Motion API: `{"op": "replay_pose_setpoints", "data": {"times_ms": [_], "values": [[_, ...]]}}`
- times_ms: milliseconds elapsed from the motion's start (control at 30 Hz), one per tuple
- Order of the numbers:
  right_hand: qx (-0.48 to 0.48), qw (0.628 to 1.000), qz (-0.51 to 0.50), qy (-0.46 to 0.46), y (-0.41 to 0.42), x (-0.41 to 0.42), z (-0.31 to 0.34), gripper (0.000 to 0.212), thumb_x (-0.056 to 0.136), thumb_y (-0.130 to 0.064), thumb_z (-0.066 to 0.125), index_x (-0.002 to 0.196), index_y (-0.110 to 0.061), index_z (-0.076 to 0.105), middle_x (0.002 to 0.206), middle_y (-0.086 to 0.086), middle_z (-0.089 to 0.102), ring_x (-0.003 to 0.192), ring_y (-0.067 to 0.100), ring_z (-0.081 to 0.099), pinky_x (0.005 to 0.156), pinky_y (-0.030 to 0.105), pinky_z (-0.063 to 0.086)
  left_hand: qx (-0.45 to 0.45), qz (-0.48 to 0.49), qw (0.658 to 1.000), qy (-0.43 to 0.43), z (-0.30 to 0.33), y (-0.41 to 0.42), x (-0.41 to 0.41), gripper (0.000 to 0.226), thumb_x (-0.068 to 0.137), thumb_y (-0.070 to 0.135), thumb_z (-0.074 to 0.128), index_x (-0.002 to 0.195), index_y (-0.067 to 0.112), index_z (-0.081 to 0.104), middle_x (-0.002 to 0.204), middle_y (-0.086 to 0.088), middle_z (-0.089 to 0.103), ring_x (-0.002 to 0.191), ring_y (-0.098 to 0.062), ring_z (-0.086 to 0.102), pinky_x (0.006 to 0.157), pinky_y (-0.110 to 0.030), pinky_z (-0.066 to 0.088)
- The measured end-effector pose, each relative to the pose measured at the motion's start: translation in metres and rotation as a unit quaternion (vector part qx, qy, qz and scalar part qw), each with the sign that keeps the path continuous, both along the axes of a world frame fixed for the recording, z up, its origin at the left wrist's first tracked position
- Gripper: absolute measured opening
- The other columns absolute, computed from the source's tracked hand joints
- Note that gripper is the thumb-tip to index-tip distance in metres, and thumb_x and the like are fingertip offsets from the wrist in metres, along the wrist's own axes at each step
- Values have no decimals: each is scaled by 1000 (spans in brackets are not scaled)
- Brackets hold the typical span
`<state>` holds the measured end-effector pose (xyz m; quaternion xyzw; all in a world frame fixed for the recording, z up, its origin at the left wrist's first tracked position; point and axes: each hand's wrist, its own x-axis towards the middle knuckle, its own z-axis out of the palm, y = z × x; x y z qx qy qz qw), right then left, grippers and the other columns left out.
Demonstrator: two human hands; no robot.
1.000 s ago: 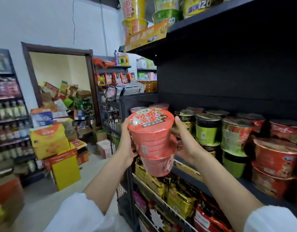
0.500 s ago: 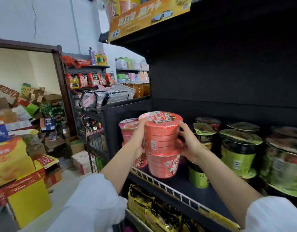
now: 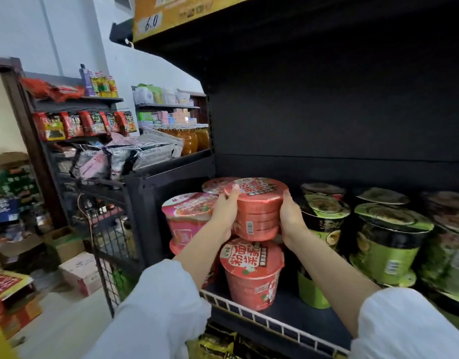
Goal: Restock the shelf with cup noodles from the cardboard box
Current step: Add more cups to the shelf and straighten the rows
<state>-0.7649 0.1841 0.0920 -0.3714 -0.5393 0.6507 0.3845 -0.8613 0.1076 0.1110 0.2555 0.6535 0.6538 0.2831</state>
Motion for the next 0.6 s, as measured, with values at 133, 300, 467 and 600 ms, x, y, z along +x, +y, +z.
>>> {"op": "replay_pose_setpoints", "data": {"times_ms": [133,300,467,600], "values": [[10,999,-31,-4,30,-31,-21,97,60,-79,29,146,-34,24,137,9,52,122,36,52,104,53,40,24,21,999,-10,1,21,-7,68,94,48,46,148,14,22,148,-12,37,132,-30,41,103,-43,38],[12,995,-37,-96,12,-27,-6,77,89,-68,29,130,-5,51,126,17,58,116,36,55,103,47,42,-28,56,989,137,-7,47,-16,64,93,46,51,144,12,33,140,-16,46,127,-33,45,103,-41,40],[69,982,-44,-170,20,-31,-6,73,98,-53,16,128,5,49,120,21,57,104,27,54,88,32,39,-84,22,983,161,-19,62,-23,59,98,41,44,145,9,31,139,-16,47,128,-34,44,103,-39,37],[61,983,-66,-162,26,-34,-11,73,98,-53,15,132,4,44,132,24,52,122,36,50,105,42,37,-77,-12,988,134,-25,68,-27,58,94,45,44,143,16,35,132,-17,54,120,-37,51,103,-45,42]]}}
